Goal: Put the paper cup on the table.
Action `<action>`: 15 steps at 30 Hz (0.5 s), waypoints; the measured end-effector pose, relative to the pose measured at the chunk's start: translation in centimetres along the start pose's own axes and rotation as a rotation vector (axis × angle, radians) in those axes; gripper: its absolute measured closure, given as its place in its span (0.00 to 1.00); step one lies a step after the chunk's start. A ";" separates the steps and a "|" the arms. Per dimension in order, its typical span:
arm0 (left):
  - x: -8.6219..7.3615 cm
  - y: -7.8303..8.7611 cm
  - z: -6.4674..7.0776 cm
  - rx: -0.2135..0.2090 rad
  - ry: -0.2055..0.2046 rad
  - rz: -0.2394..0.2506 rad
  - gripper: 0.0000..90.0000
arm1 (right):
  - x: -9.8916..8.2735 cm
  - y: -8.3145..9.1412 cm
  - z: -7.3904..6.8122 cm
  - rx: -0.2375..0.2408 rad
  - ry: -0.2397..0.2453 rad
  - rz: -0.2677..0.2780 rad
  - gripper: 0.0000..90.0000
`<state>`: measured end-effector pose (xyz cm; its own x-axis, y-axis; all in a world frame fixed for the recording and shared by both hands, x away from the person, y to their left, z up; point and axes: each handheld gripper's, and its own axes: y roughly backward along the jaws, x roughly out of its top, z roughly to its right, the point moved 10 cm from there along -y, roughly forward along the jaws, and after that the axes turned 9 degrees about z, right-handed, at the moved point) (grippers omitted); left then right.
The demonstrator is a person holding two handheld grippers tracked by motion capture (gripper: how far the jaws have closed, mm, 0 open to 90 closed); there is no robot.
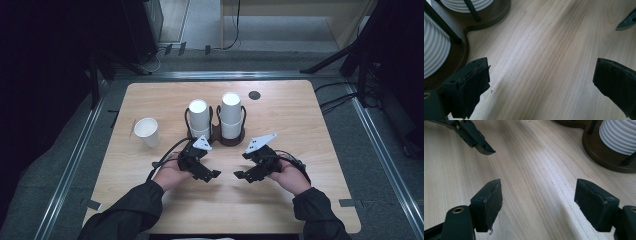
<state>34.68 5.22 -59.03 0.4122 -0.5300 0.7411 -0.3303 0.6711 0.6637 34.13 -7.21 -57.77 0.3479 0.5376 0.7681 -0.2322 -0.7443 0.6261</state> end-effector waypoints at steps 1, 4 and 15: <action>-0.1 0.0 0.1 -0.005 -0.004 -0.009 0.01 | 0.0 0.0 0.0 0.002 0.005 -0.003 0.25; -0.4 -0.2 0.3 -0.007 -0.015 -0.023 0.01 | -0.1 -0.2 -0.1 0.002 0.020 -0.011 0.25; -0.9 -0.2 0.4 0.003 -0.049 -0.049 0.01 | 0.0 -0.4 -0.2 0.004 0.045 -0.017 0.25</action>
<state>34.06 5.39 -59.80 0.3856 -0.5871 0.7118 -0.3132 0.6423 0.6995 34.10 -6.79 -57.99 0.3104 0.5677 0.7625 -0.2230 -0.7362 0.6390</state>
